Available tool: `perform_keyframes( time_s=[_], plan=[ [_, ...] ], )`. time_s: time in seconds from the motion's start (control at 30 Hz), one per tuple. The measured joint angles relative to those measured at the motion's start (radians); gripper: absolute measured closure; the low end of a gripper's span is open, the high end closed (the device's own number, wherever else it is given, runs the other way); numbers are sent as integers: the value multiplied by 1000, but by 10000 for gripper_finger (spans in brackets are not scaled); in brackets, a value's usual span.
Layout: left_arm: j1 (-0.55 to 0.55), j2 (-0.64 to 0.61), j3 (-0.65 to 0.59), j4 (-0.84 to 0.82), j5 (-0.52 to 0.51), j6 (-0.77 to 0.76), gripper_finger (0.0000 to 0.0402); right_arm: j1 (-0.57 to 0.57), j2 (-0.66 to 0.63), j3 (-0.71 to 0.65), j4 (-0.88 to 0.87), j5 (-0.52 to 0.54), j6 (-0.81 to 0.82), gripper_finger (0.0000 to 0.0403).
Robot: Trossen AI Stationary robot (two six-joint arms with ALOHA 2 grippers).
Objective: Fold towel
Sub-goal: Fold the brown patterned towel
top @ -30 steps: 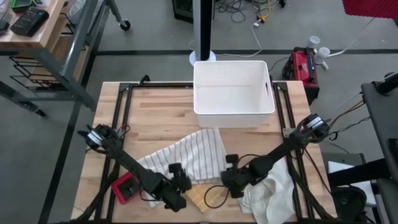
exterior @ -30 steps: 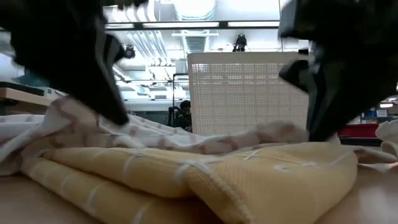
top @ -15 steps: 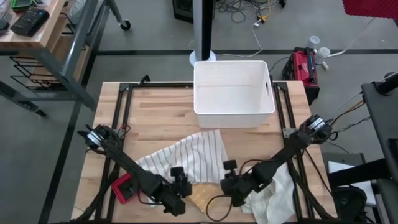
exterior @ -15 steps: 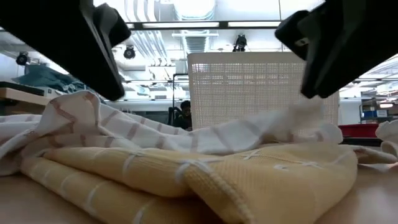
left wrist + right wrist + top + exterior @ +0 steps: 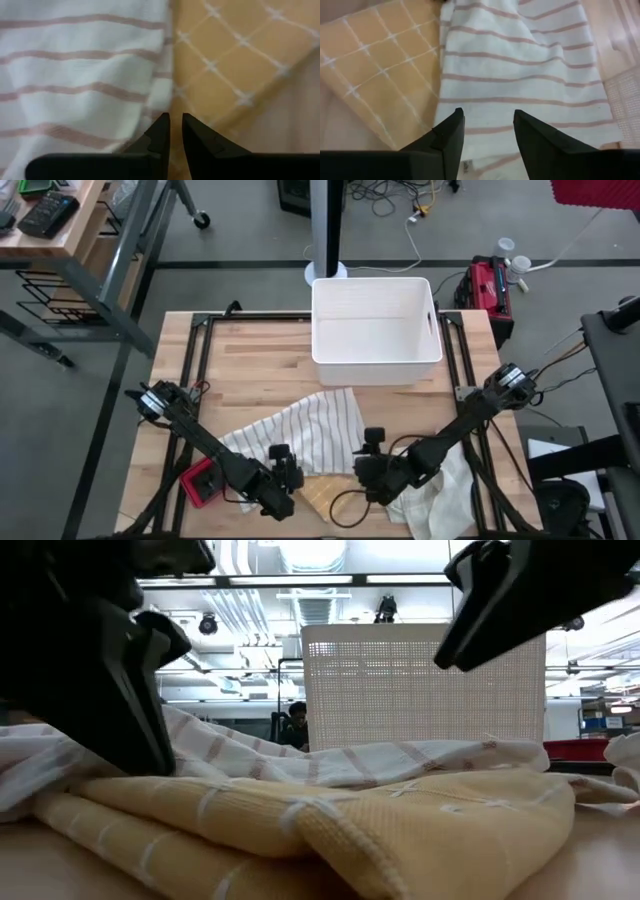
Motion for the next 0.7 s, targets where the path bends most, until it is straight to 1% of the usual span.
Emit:
perform_keyframes(
  time_s=[0.1,0.2,0.3,0.37,0.43,0.57,0.7],
  plan=[
    [6,6,-20,-1,-31,-17,361,-1,0,0,6,2,3,236],
    [6,6,-11,9,-54,-6,361,-1,0,0,14,1,6,240],
    [-1,6,17,8,-81,39,361,-1,0,0,21,5,6,245],
    [-2,5,26,6,-95,78,361,-1,0,-3,38,28,7,248],
    [-2,5,20,-9,-94,82,361,-1,0,-4,49,45,6,250],
    [2,5,3,-11,-58,58,358,-1,0,-12,66,53,8,252],
    [2,5,2,-9,-56,45,334,-1,1,-21,71,53,17,248]
  ],
)
